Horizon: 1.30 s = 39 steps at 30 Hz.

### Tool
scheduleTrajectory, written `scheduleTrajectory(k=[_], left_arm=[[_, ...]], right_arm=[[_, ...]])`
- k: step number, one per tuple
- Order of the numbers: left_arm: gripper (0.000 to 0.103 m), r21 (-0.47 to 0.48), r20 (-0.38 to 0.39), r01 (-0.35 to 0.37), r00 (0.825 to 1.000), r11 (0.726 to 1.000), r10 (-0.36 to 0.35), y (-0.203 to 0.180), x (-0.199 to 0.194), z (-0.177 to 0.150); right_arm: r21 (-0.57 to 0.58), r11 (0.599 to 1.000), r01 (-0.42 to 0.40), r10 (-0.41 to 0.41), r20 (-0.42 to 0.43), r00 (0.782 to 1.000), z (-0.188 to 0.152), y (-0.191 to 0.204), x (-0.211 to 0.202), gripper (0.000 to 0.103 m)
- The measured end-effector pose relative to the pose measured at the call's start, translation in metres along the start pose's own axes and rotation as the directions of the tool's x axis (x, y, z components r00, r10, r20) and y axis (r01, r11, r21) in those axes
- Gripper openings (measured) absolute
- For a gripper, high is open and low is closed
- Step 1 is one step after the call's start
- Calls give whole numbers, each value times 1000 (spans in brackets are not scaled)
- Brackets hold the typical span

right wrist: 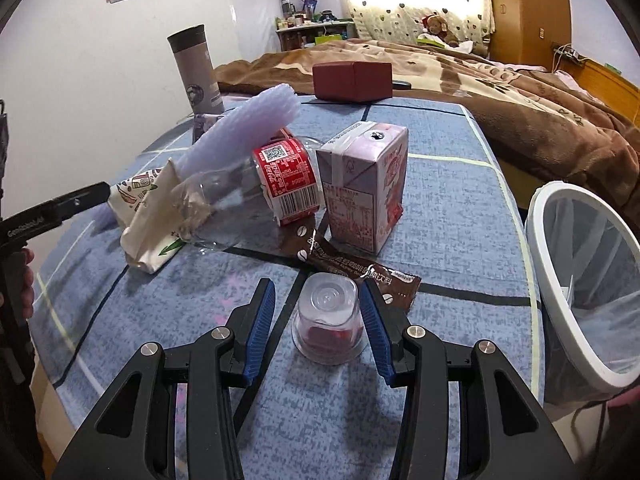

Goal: Collect trash
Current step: 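Grasp the patterned paper cup with the left tool while the right tool grasps the clear plastic cup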

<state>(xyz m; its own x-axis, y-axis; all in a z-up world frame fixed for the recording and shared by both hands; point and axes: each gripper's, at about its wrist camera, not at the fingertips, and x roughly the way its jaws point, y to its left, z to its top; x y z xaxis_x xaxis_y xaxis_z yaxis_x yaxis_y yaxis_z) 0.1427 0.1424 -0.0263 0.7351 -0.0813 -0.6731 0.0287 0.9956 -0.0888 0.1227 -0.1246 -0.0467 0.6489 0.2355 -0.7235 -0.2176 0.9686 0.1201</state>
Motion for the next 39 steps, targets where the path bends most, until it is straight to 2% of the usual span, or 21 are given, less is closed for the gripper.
scheduleTrajectory(k=[3, 9, 14, 16, 18, 20, 23, 30, 32, 34, 39], left_arm=[[75, 33, -3, -16, 1000, 999, 16, -6, 6, 0], [74, 62, -24, 16, 1000, 998, -14, -9, 21, 4], [60, 100, -53, 64, 997, 993, -59, -19, 24, 0], [45, 126, -71, 86, 994, 988, -78, -25, 24, -4], [41, 133, -91, 113, 991, 985, -101, -29, 26, -7], [41, 137, -93, 100, 992, 986, -87, -30, 28, -6], [41, 99, -98, 113, 990, 989, -103, -25, 33, -2], [41, 103, -117, 107, 989, 989, -94, -29, 44, -1], [37, 109, -113, 109, 989, 988, -97, -30, 43, -2], [25, 111, -116, 102, 989, 989, -89, -31, 43, -2], [23, 107, -96, 84, 993, 991, -73, -30, 37, -3]], right_arm=[[3, 1000, -1, 1, -3, 1000, 1, 1, 2, 45], [14, 1000, 3, -3, -12, 1000, 0, -1, 4, 37], [15, 1000, 6, -5, -16, 1000, 1, 0, 8, 31], [10, 1000, 6, -5, -14, 1000, 1, 1, 7, 31], [4, 1000, 6, -6, -9, 1000, 1, 3, 7, 31], [6, 1000, 7, -7, -8, 1000, 1, 3, 7, 31], [10, 1000, 7, -7, -8, 1000, 0, 2, 7, 31], [13, 1000, 1, -1, -7, 1000, -1, 2, 6, 31], [14, 1000, 1, -1, -5, 1000, -1, 2, 6, 31], [13, 1000, 3, -3, -4, 1000, -1, 2, 6, 31], [8, 1000, 5, -5, 5, 1000, -2, 3, 3, 30]])
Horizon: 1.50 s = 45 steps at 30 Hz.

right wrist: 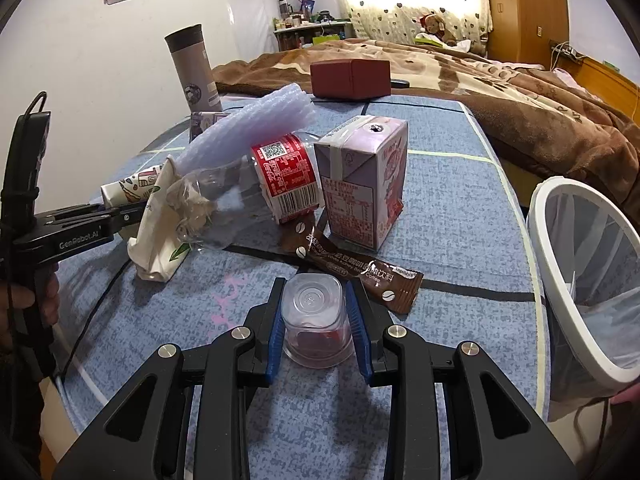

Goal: Collect trash
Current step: 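Grasp the patterned paper cup with the left tool while the right tool grasps the clear plastic cup, then carry both cups over the wastebasket and open both tools to drop them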

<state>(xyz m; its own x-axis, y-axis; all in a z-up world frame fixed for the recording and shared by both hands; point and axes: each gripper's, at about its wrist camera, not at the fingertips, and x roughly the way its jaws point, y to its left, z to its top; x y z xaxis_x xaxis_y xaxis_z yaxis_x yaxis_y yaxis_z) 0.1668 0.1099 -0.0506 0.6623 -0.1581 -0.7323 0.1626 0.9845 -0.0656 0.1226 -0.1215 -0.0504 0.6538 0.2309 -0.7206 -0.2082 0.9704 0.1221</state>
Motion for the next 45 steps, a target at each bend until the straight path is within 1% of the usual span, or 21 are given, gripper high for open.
scheduleTrajectory(k=[16, 21, 27, 37, 45], left_arm=[[23, -50, 75, -18, 997, 999, 21, 4, -35, -14], [23, -63, 123, -36, 991, 997, 44, 3, -55, -16], [23, -53, 176, -41, 983, 998, 50, -4, -76, -13], [23, 0, 230, -6, 973, 1000, 6, -34, -94, -5], [23, 61, 242, 38, 969, 997, -52, -68, -95, 2]], right_arm=[[-21, 1000, 4, -3, 46, 999, -2, 3, -14, 30], [-27, 1000, 5, -3, 74, 997, 0, 5, -22, 30], [-48, 999, 14, -8, 119, 993, 3, 9, -35, 30], [-44, 998, 41, -32, 183, 983, 8, 1, -57, 30], [-33, 997, 67, -58, 227, 972, 10, -13, -75, 30]])
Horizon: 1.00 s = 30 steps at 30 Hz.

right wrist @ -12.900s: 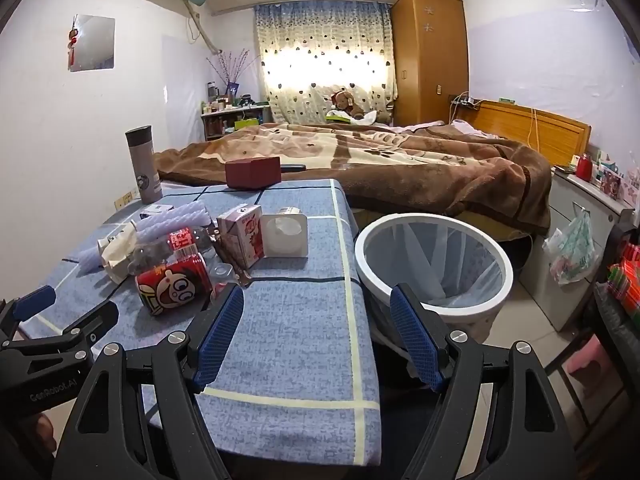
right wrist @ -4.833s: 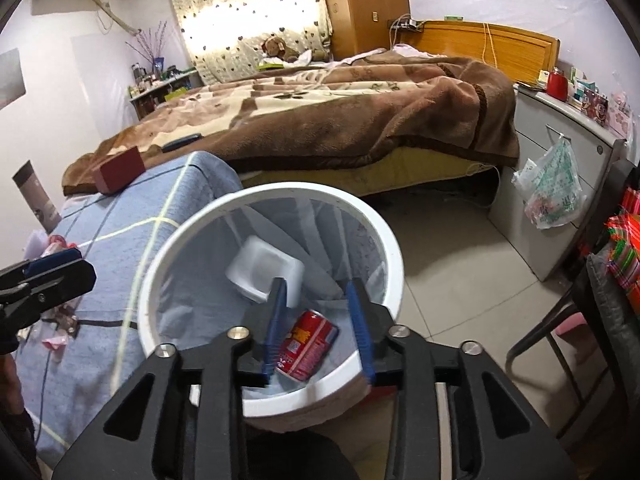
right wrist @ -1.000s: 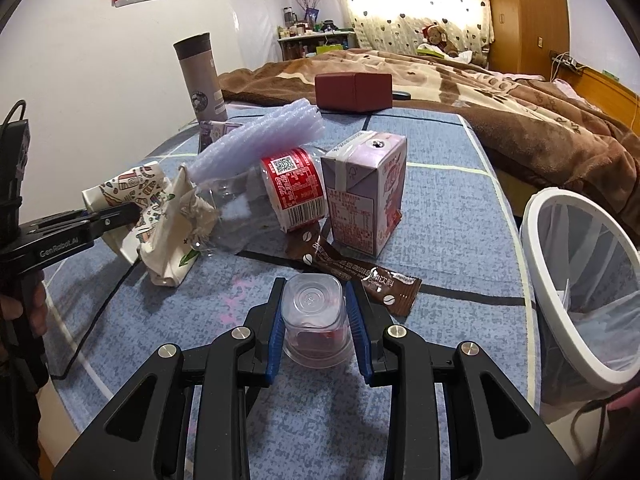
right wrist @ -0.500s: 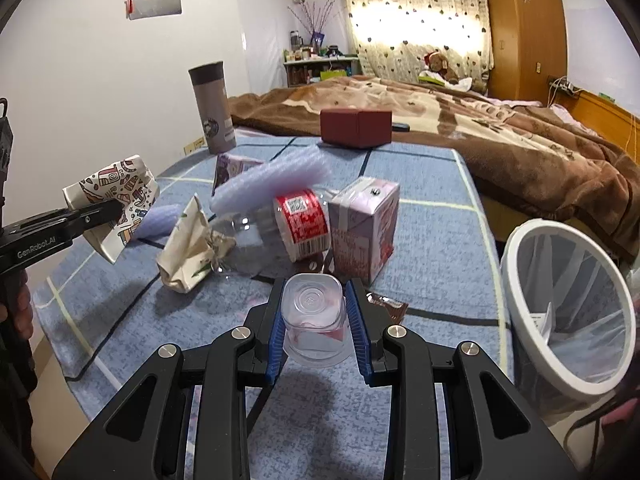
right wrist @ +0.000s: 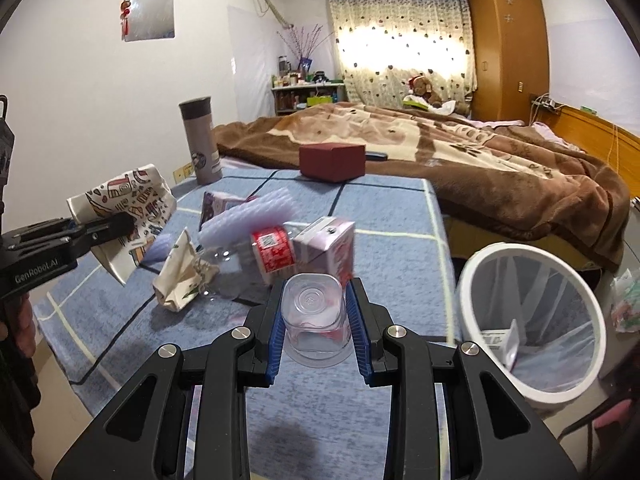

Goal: Collect trash
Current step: 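Carry both cups over the wastebasket and open both tools to drop them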

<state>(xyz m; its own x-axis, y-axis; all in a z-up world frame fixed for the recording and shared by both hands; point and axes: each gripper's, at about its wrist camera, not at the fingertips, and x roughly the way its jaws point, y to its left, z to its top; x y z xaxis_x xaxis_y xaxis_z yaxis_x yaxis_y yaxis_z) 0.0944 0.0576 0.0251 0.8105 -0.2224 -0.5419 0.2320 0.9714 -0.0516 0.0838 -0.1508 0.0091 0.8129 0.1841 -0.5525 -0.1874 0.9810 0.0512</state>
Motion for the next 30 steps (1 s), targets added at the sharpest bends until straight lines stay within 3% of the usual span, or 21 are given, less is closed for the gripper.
scheduleTrajectory(k=[17, 30], left_arm=[[23, 101, -22, 171, 985, 980, -170, -100, 33, 25], [23, 156, -84, 317, 948, 935, -308, -192, 77, 41]], right_arm=[[83, 990, 118, -121, 35, 992, 5, -71, -22, 30], [197, 949, 245, -245, -26, 969, -5, -151, -23, 30]])
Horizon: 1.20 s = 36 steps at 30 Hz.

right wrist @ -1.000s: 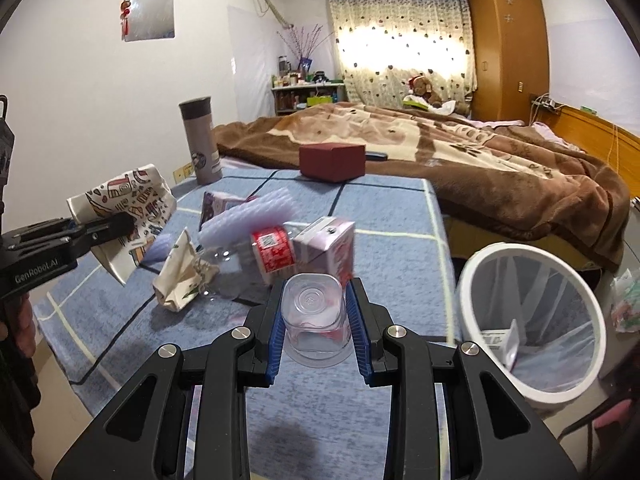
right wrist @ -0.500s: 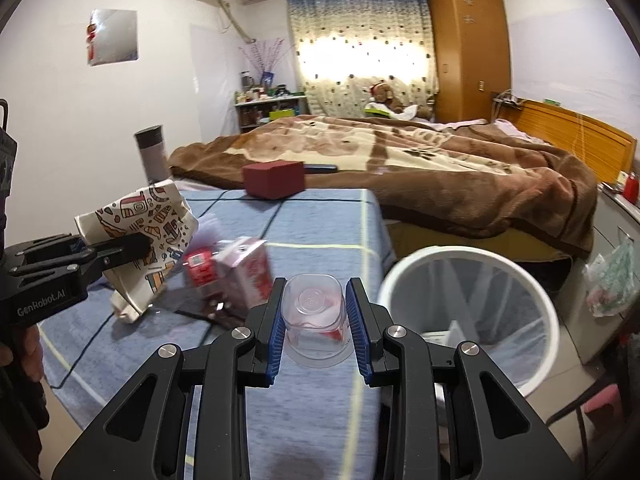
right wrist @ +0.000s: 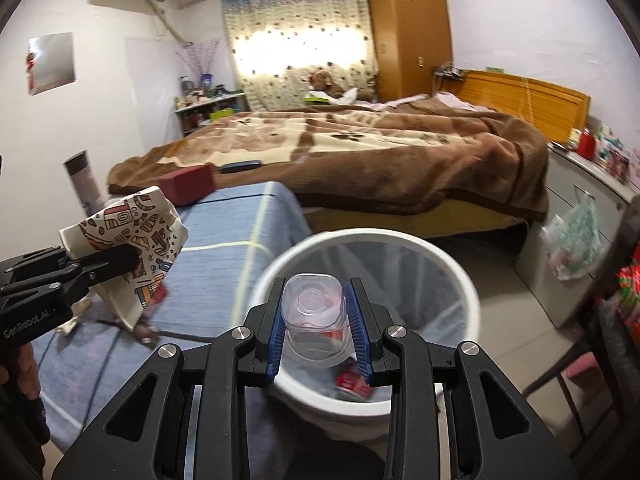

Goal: Collect trash
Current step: 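Carry both cups over the wastebasket and open both tools to drop them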

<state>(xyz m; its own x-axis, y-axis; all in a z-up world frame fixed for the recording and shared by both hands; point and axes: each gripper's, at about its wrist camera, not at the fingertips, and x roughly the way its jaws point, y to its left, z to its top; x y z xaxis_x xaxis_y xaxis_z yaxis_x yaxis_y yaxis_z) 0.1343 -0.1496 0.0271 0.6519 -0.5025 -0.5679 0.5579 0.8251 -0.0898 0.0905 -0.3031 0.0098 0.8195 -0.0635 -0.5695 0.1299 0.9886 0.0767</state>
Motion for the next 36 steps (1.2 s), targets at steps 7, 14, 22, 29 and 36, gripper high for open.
scheduleTrajectory(k=[7, 14, 22, 29, 36], left_arm=[[23, 26, -48, 47, 998, 999, -45, -26, 32, 6], [24, 41, -102, 69, 993, 997, -65, -45, 63, 5], [24, 29, -146, 49, 988, 998, -44, -49, 89, 5], [25, 18, -158, 57, 986, 998, -54, -51, 97, 4], [59, -10, -146, 62, 987, 998, -62, -46, 95, 5]], right_arm=[[32, 999, 36, -34, -55, 998, -1, -26, 15, 30], [51, 997, 66, -60, -112, 992, -10, -47, 30, 30], [62, 995, 81, -69, -166, 984, -14, -61, 48, 31], [62, 991, 115, -102, -189, 977, -16, -68, 54, 31], [55, 992, 112, -100, -196, 975, -17, -70, 53, 47]])
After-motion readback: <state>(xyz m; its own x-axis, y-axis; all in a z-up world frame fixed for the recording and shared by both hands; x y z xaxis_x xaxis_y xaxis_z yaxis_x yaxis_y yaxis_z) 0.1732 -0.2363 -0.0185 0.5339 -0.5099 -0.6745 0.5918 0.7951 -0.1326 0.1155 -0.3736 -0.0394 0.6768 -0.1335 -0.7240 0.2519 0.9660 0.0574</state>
